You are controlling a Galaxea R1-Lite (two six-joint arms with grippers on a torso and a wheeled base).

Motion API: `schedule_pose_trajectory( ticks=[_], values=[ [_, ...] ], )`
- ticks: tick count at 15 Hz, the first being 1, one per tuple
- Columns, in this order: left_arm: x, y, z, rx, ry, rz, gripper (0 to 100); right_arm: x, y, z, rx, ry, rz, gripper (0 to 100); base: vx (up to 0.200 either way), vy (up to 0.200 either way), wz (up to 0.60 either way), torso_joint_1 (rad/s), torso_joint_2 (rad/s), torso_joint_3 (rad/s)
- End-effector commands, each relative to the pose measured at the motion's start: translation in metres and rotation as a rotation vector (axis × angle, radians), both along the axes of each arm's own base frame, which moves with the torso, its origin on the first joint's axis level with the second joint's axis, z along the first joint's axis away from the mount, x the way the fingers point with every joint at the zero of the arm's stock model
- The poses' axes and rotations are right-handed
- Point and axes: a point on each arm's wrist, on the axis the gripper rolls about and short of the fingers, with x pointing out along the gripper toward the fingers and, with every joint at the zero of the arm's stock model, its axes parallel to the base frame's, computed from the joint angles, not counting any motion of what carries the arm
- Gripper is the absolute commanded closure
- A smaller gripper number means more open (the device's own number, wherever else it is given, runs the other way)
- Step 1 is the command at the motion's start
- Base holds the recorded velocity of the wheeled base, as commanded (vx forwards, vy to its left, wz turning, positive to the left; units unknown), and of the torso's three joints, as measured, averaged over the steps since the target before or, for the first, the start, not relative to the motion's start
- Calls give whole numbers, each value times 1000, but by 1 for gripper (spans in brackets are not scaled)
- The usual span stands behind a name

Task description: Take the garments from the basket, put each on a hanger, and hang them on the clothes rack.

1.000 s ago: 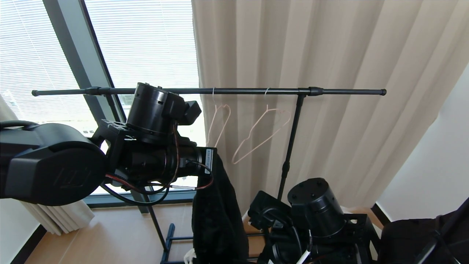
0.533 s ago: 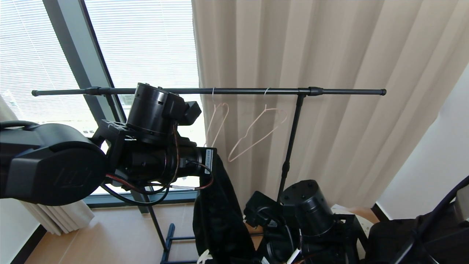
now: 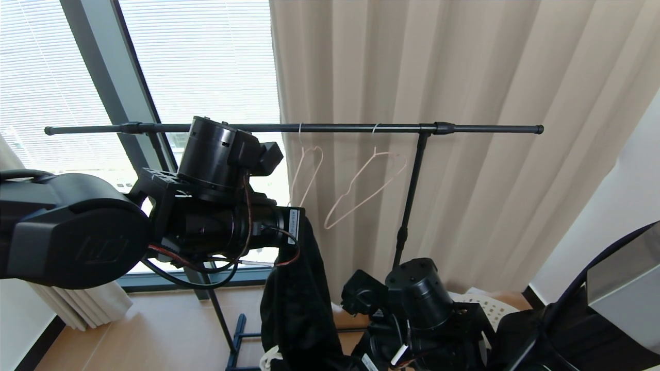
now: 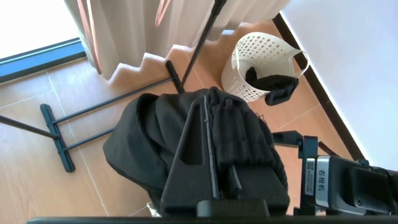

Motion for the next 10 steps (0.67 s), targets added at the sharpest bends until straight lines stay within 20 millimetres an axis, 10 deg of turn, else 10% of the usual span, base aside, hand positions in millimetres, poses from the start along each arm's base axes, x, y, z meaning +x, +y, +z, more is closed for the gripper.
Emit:
schedule_pose_trajectory(
  ticks=[1, 10],
  values=[
    [0, 0, 0, 0, 0, 0, 100, 2, 0, -4, -9, 8, -2, 100, 0, 0, 0, 0, 0, 0],
    [1, 3, -6, 15, 18, 1, 100, 40, -42, 33, 68, -87, -178, 100, 0, 0, 0, 0, 0, 0]
  ],
)
